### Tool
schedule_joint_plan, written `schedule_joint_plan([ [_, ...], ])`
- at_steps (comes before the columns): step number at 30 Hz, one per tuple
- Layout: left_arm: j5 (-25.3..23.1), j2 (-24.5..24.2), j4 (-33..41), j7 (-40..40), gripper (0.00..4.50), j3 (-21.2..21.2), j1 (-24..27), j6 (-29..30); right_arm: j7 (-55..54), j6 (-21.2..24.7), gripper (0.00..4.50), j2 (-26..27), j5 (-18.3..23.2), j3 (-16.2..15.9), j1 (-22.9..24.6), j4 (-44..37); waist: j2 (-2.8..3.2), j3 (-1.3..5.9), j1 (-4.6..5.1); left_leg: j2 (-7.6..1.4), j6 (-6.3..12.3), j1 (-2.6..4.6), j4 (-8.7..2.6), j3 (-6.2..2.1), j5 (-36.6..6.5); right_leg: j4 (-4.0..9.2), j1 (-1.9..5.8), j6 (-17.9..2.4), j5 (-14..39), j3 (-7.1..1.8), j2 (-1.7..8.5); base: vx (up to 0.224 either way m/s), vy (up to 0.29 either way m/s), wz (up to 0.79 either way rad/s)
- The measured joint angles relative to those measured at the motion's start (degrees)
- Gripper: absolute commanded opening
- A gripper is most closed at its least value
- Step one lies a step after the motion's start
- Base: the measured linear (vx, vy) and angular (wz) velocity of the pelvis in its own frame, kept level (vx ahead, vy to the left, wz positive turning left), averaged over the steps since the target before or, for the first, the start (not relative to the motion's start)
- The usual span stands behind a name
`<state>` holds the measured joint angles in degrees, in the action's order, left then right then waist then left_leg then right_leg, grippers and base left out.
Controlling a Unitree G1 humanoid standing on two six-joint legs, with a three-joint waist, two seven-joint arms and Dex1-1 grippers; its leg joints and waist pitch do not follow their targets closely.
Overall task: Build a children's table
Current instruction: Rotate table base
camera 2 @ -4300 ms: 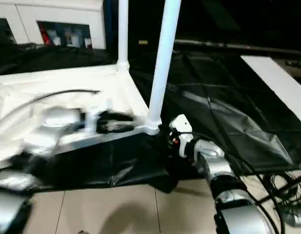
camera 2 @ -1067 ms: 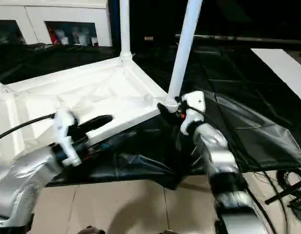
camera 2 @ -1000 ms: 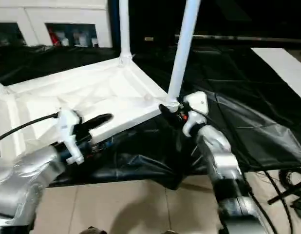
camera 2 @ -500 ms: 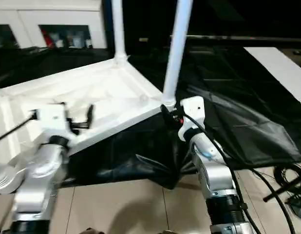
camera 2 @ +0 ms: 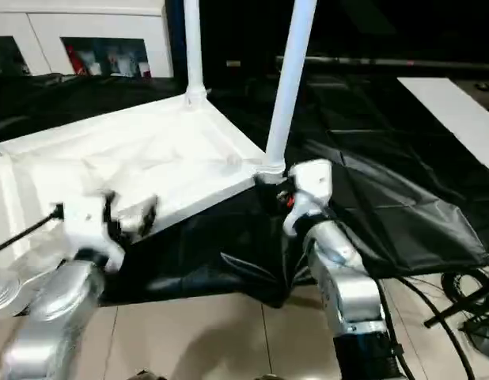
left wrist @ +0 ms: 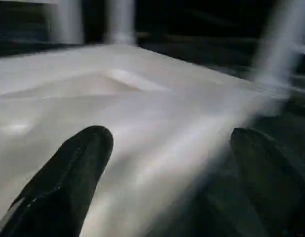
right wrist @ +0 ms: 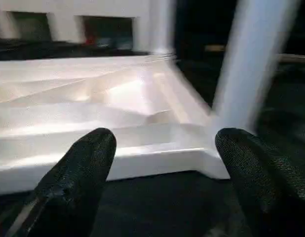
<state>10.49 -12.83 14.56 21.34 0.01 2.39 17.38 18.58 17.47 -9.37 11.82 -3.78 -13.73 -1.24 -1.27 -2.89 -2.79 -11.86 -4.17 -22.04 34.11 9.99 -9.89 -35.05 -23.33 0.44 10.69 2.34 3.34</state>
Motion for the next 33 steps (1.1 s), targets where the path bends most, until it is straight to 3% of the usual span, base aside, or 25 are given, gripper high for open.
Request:
schedule_joint_plan([
  [4, 4.3, -7.0, 2.1, 9.4, 4.45, 0.0, 0.2, 7.9, 5.1, 2.5, 3.75, -2.3, 2.3, -1.3, 0.8, -2.0, -0.21, 0.09, -0.51, 0.07, 0.0, 0.06, 0.02, 0.02, 0.0, 0.01, 0.07, 0.0, 0.0, -0.12, 0.02, 0.0, 0.0, 0.0],
  [8, 6.1, -12.2, 1.4, 15.8, 4.45, 0.0, -3.6, 13.0, 9.0, 4.3, 3.75, -4.1, 3.6, -2.5, 1.0, -2.9, -0.42, 0.15, -0.77, 0.06, -0.03, 0.1, 0.02, 0.01, 0.0, -0.05, 0.14, 0.0, -0.1, -0.11, 0.02, 0.0, 0.0, 0.0],
  [13, 6.7, -19.0, -4.3, 23.1, 4.45, -4.3, -10.6, 17.2, 13.3, 5.7, 3.75, -6.2, 4.6, -3.0, 0.7, -2.7, -1.41, 0.13, -0.73, 0.05, -0.09, 0.28, 0.02, -0.03, 0.1, -0.26, 0.17, 0.0, -0.1, -0.08, 0.02, 0.0, 0.0, 0.0],
  [21, 6.3, -20.6, -8.2, 27.7, 4.45, -8.7, -16.6, 25.5, 14.4, 7.0, 3.75, -6.6, 4.8, -3.5, -0.1, -2.6, -1.53, 0.12, -0.82, 0.04, -0.15, 0.29, 0.04, -0.01, 0.1, -0.3, 0.18, -0.4, -0.3, -0.08, 0.03, 0.0, 0.0, 0.0],
  [25, 3.5, -20.0, -14.5, 27.0, 4.45, -11.3, -20.3, 22.7, 14.4, 7.0, 3.75, -6.6, 4.6, -3.4, 0.1, -2.6, -1.13, 0.02, -1.0, 0.05, -0.16, 0.29, 0.02, -0.01, 0.1, -0.22, 0.22, -0.4, -0.3, -0.09, 0.03, 0.0, 0.0, 0.0],
  [33, -3.4, -15.4, -23.9, 16.5, 4.45, -11.5, -24.6, 17.0, 14.0, 7.0, 3.75, -6.5, 4.0, -3.7, 1.2, -3.0, -0.9, -0.11, -0.88, 0.03, -0.18, 0.4, 0.02, -0.07, 0.1, -0.28, 0.26, -0.3, -0.3, 0.01, 0.03, 0.0, 0.0, 0.0],
])
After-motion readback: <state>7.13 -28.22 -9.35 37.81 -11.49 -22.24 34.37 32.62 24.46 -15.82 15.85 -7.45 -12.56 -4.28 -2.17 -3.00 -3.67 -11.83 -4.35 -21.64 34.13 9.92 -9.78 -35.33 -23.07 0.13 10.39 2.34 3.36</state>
